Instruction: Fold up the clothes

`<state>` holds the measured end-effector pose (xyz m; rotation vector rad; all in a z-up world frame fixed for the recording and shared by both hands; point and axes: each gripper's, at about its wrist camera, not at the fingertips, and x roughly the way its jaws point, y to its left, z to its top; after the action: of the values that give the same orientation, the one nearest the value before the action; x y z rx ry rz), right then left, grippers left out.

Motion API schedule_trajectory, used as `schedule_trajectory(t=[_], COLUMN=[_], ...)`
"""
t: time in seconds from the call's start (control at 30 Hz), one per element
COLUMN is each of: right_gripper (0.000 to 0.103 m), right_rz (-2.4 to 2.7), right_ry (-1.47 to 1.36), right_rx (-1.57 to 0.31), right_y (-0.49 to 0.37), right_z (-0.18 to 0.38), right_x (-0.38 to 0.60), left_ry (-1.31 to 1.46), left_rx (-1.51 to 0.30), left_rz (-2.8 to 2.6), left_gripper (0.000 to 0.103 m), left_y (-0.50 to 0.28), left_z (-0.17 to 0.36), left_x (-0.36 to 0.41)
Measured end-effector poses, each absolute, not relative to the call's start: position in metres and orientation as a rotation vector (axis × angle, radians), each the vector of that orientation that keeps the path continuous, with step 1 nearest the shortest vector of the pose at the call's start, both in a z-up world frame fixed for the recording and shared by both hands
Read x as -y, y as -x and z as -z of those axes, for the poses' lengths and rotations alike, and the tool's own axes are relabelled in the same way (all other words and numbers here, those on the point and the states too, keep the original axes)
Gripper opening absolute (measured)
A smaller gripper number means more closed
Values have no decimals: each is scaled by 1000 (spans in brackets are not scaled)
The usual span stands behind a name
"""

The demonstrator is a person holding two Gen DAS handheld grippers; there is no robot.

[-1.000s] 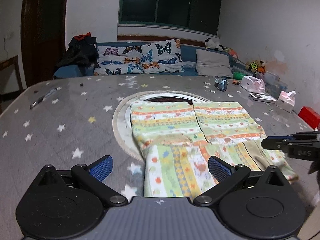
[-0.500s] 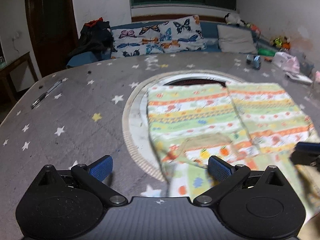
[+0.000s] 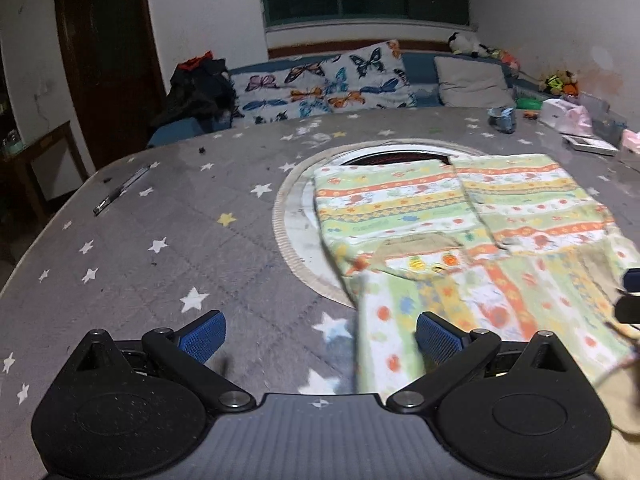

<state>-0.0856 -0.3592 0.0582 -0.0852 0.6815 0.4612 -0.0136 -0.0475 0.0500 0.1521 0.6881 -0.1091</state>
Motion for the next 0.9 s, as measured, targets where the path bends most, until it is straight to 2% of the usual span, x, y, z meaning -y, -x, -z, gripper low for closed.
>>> schedule_trajectory(t=[0.27,0.57,0.8,0.9], right_gripper=[35,36,41,41], right_rz=[-474,-457,-456,-455], right_ry=[110,94,123,131], right_rx=[-701,-692,-688,-685], right_y=[100,105,112,116], right_z=[-50,-49,-54,-57], right_x=[358,363,366,370], left_ry=[-182,-127,-297,-256], left_rx=[-709,-689,-697,-703], left_rz=[133,210,211,213], left_gripper=[103,103,103,103], left_y=[37,53,70,74], left_z=[-41,-59,-46,-55], left_x=[54,65,88,82])
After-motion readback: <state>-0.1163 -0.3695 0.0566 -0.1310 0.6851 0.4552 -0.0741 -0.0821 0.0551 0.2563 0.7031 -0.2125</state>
